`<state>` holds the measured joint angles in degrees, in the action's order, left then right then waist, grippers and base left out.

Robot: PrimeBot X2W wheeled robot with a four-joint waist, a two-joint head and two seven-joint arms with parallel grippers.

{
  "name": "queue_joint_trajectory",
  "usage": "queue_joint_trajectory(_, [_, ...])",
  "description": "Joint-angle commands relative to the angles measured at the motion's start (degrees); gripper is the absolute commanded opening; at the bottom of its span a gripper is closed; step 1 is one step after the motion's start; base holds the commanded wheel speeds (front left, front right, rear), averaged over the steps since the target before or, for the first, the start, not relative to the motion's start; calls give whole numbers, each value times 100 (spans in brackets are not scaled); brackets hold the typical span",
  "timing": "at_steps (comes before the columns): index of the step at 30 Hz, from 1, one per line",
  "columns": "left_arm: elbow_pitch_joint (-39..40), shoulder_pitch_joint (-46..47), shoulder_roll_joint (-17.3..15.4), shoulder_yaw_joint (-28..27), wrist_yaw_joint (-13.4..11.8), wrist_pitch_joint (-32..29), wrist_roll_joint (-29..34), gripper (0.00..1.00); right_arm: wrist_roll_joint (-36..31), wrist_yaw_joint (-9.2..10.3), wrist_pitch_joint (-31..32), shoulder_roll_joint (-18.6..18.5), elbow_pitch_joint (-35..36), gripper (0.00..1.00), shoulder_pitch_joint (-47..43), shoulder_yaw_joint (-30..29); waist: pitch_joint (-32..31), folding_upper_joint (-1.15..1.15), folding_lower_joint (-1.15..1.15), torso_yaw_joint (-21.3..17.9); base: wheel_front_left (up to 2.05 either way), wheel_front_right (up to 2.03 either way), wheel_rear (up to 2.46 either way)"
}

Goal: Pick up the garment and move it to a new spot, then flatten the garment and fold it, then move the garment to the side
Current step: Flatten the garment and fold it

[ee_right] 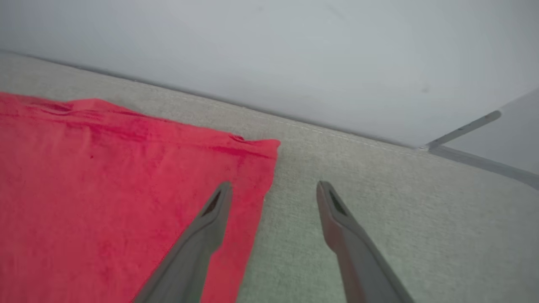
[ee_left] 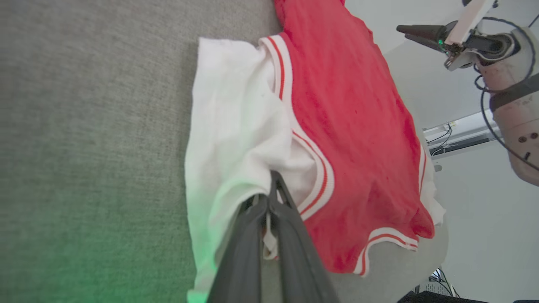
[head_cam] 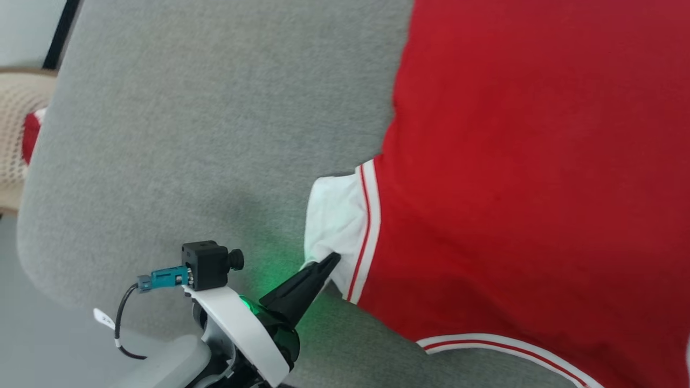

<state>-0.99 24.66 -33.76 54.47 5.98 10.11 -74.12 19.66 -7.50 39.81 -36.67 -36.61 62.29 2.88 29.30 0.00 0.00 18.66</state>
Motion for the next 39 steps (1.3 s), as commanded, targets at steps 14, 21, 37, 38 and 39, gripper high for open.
queue_joint_trajectory(14, [216, 263, 41, 53, 81, -40, 179, 0, -198, 0, 1421, 279, -1592, 100, 879, 210, 469, 0, 0, 340, 0, 0, 0])
queue_joint_trajectory(21, [294, 332, 52, 5, 70, 7, 197, 0, -21, 1, 1232, 184, -1481, 0, 1004, 363, 568, 0, 0, 303, 0, 0, 0])
queue_joint_trajectory(37, [207, 37, -379, -178, -164, 82, 27, 0, 1700, 2, 920, -604, 321, 0, -47, 1748, -336, 0, 0, -496, 0, 0, 0])
queue_joint_trajectory(38, [230, 4, -410, -196, -195, 77, 7, 0, 1849, 2, 929, -715, 516, 0, -248, 1845, -403, 0, 0, -559, 0, 0, 0])
queue_joint_trajectory(39, [252, -36, -441, -204, -237, 70, -16, 0, 1992, 2, 897, -847, 696, 0, -463, 1902, -465, 0, 0, -615, 0, 0, 0])
